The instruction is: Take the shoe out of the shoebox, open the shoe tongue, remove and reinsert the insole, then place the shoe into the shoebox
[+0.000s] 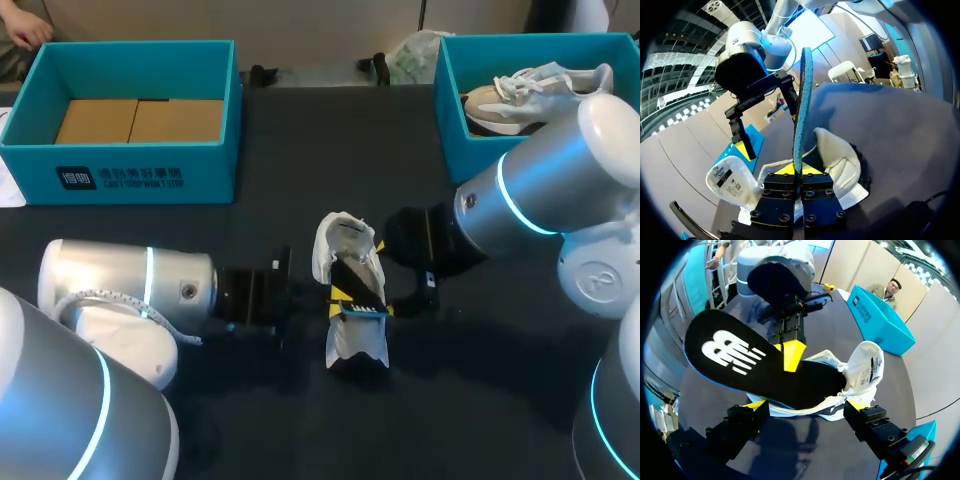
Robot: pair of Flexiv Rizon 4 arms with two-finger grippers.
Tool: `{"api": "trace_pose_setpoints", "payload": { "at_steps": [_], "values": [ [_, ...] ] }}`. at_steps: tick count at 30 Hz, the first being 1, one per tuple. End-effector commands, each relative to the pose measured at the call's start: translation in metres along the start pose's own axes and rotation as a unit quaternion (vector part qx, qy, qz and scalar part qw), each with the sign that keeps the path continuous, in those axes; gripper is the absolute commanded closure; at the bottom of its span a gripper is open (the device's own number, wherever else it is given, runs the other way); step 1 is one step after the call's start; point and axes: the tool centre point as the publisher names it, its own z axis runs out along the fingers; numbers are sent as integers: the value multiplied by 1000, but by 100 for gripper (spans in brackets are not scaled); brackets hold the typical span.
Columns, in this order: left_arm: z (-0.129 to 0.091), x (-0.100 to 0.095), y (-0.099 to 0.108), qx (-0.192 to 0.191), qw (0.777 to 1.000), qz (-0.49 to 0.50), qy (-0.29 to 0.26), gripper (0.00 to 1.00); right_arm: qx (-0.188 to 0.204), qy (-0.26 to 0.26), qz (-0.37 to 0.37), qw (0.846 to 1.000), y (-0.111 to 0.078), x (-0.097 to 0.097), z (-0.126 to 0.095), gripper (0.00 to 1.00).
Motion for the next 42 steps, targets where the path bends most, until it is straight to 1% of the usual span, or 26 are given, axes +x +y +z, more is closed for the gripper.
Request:
{"api": "trace_pose_setpoints", "payload": {
  "at_steps": [1,7,12,16,17,19,22,29,31,32,33,34,38,42],
  "values": [
    [12,-3,8,-2,1000,2,-4,100,1,-1,0,1000,1,1,1,0],
    [16,-8,16,-9,1000,7,-8,100,1,-1,0,1000,1,1,1,0],
    [11,-9,17,-13,1000,7,-12,100,1,-1,0,1000,1,1,1,0],
    [6,-6,17,-15,1000,5,-11,100,1,-1,0,1000,1,1,1,0],
    [5,-5,14,-14,1000,6,-10,96,1,-1,0,1000,1,1,1,0],
    [3,-4,9,-6,1000,8,-11,57,1,-1,0,1000,1,1,1,0],
    [2,-3,2,4,1000,11,-13,53,1,-1,0,1000,1,1,1,0],
    [1,-5,-5,15,1000,22,-14,58,1,-1,0,1000,1,1,1,0],
    [2,-3,-6,16,1000,25,-11,62,1,-1,0,1000,1,1,1,0],
    [3,-1,-5,16,1000,25,-9,67,1,-1,0,1000,1,1,1,0],
    [4,0,-4,16,1000,26,-7,82,1,-1,0,1000,1,1,1,0],
    [6,2,-3,16,999,28,-4,100,1,-1,0,1000,1,1,1,0],
    [11,7,3,12,999,34,5,100,1,-1,0,1000,1,1,1,0],
    [13,5,11,0,999,54,6,100,1,-1,0,1000,1,1,1,0]
  ]
}}
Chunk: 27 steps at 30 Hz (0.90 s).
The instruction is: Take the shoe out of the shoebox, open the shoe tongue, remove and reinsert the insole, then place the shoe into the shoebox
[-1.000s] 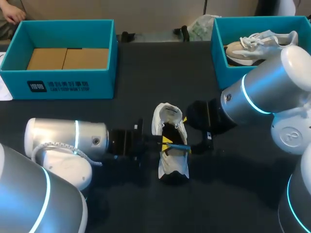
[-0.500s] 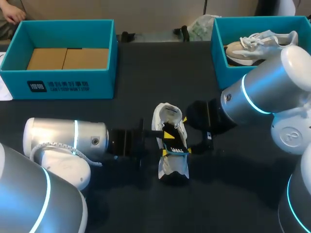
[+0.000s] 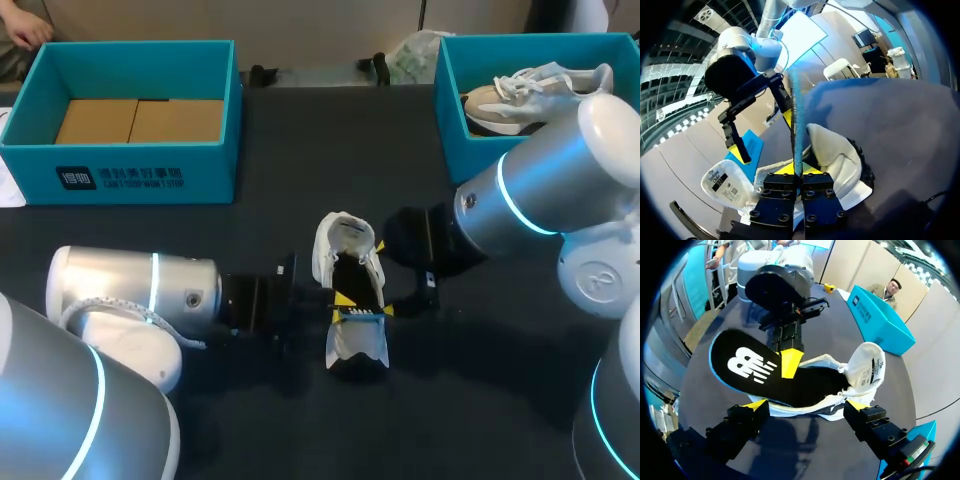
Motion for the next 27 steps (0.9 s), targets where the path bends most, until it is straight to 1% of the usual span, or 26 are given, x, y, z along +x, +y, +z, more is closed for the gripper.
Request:
{"api": "trace_pose_setpoints", "payload": {
  "at_steps": [1,10,14,15,16,17,19,21,23,27],
  "values": [
    [6,-3,8,-6,1000,11,0,100,1,-1,0,1000,1,1,1,0],
    [3,-16,22,-22,999,40,-7,100,1,-1,0,1000,1,1,1,0],
    [3,-17,21,-23,999,37,-8,100,1,-1,0,1000,1,1,1,0],
    [2,-18,17,-20,999,39,-9,76,1,-1,0,1000,1,1,1,0],
    [1,-18,14,-13,999,35,-11,71,1,-1,0,1000,1,1,1,0],
    [0,-19,10,-11,999,34,-12,69,1,-1,0,1000,1,1,1,0],
    [-1,-19,3,-4,999,33,-13,62,1,-1,0,1000,1,1,1,0],
    [-2,-20,-2,1,999,33,-15,58,1,-1,0,1000,1,1,1,0],
    [-2,-20,-6,9,999,30,-16,59,1,-1,0,1000,1,1,1,0],
    [-1,-17,-16,22,999,30,-15,65,1,-1,0,1000,1,1,1,0]
  ]
}}
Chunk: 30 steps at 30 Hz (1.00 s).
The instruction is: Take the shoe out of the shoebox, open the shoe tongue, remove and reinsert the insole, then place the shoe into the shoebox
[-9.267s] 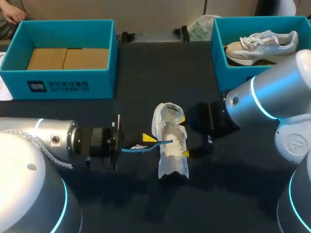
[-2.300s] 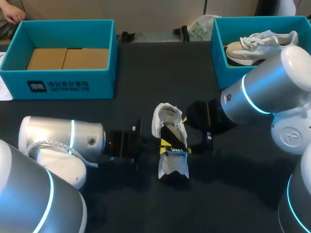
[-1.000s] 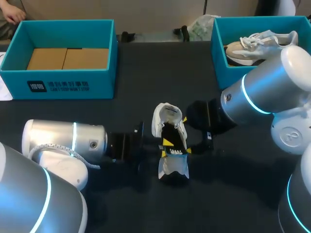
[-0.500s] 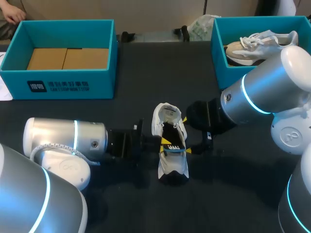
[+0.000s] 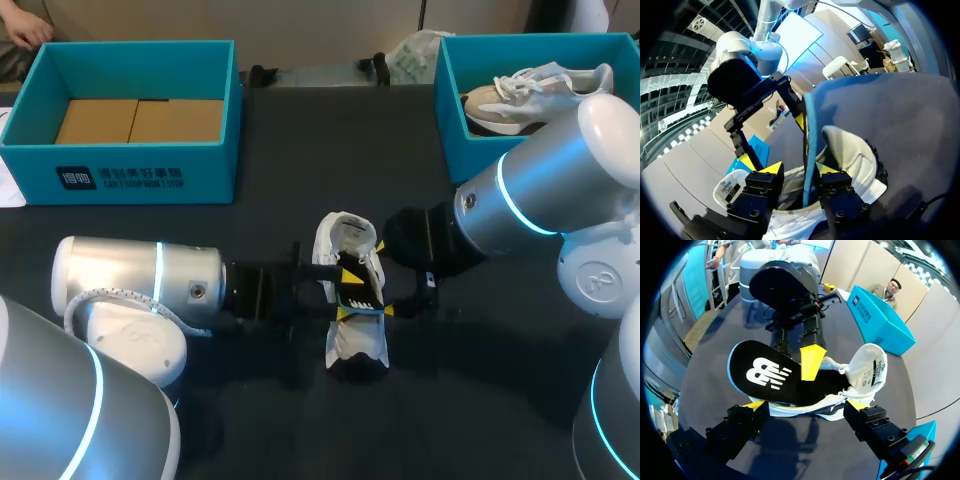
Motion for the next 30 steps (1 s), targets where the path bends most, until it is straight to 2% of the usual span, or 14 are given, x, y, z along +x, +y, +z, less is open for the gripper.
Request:
{"api": "trace_pose_setpoints", "payload": {
  "at_steps": [1,5,6,8,9,17,29,30],
  "values": [
    [-5,4,-7,7,1000,0,0,67,1,-1,0,1000,1,1,1,0],
    [-1,9,-9,10,1000,0,3,84,1,-1,0,1000,1,1,1,0],
    [-1,10,-8,11,1000,-1,4,84,1,-1,0,1000,1,1,1,0],
    [1,13,-7,11,1000,-1,6,99,1,-1,0,1000,1,1,1,0],
    [3,14,-6,11,1000,-1,6,100,1,-1,0,1000,1,1,1,0],
    [14,15,6,3,1000,8,4,100,1,-1,0,1000,1,1,1,0],
    [11,11,22,-19,1000,17,1,100,1,-1,0,1000,1,1,1,0],
    [10,11,21,-19,1000,15,0,89,1,-1,0,1000,1,1,1,0]
  ]
}}
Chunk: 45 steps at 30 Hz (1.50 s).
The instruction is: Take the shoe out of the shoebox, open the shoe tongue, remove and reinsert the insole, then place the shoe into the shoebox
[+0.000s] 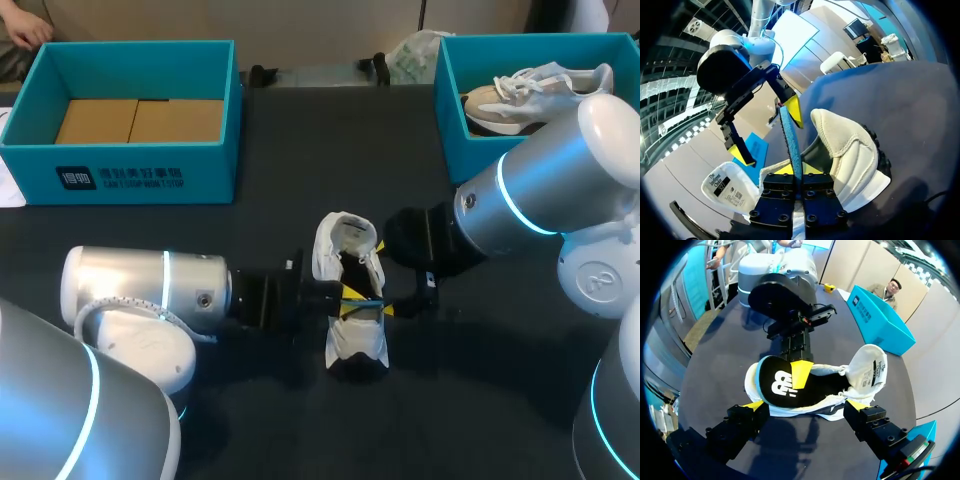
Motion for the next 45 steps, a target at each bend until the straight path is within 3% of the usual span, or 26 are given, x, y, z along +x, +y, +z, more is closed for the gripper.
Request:
{"api": "trace_pose_setpoints", "payload": {
  "at_steps": [1,6,16,19,21,22,35,43,44,45],
  "values": [
    [-1,0,-1,-2,1000,-3,0,71,1,-1,0,1000,1,1,1,0],
    [-7,-5,-17,16,1000,-2,-11,62,1,-1,0,1000,1,1,1,0],
    [-17,-4,-29,28,1000,-3,-15,64,1,-1,0,1000,1,1,1,0],
    [-14,0,-31,33,999,-6,-11,69,1,-1,0,1000,1,1,1,0],
    [-10,4,-31,35,999,-7,-5,95,1,-1,0,1000,1,1,1,0],
    [-8,5,-31,36,999,-8,-3,100,1,-1,0,1000,1,1,1,0],
    [-4,3,-5,12,1000,-1,3,100,1,-1,0,1000,1,1,1,0],
    [-6,9,-3,7,1000,-9,7,100,1,-1,0,1000,1,1,1,0],
    [-7,8,-5,11,1000,-8,5,89,1,-1,0,1000,1,1,1,0],
    [-9,6,-8,14,1000,-8,2,71,1,-1,0,1000,1,1,1,0]
  ]
}}
